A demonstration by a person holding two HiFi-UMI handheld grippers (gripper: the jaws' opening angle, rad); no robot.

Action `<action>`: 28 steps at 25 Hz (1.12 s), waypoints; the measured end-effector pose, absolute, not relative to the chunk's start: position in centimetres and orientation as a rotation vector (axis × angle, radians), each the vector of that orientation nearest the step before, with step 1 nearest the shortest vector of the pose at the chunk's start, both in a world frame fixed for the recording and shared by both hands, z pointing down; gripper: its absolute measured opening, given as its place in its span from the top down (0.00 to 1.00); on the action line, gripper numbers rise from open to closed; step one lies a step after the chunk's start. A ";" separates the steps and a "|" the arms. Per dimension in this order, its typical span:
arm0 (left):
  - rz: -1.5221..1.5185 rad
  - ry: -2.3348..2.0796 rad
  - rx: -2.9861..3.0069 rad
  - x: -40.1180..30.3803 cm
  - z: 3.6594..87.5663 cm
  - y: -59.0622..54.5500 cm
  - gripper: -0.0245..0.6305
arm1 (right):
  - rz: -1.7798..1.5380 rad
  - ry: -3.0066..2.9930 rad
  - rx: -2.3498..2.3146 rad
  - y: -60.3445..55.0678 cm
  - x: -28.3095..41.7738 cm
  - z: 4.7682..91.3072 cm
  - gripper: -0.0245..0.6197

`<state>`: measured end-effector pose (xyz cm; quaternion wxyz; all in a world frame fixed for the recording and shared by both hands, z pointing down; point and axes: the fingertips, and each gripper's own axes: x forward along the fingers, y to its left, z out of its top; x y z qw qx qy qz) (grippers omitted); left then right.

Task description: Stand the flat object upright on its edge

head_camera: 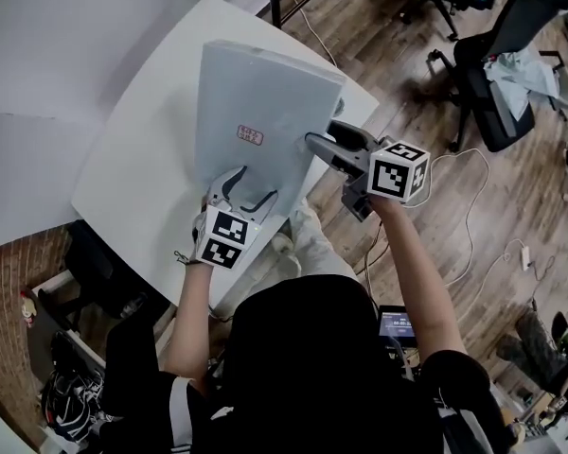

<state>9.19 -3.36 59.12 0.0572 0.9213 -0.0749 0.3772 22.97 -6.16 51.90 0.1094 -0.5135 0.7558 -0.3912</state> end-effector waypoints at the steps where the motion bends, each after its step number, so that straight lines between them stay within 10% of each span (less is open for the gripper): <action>1: 1.146 -0.238 2.786 8.9 59.3 -3.4 0.47 | -1.136 2.244 -1.519 -6.2 22.6 51.6 0.54; 28: 0.916 -0.734 2.602 -1.1 57.4 -10.0 0.48 | -0.758 2.867 -1.510 -11.8 8.2 45.9 0.54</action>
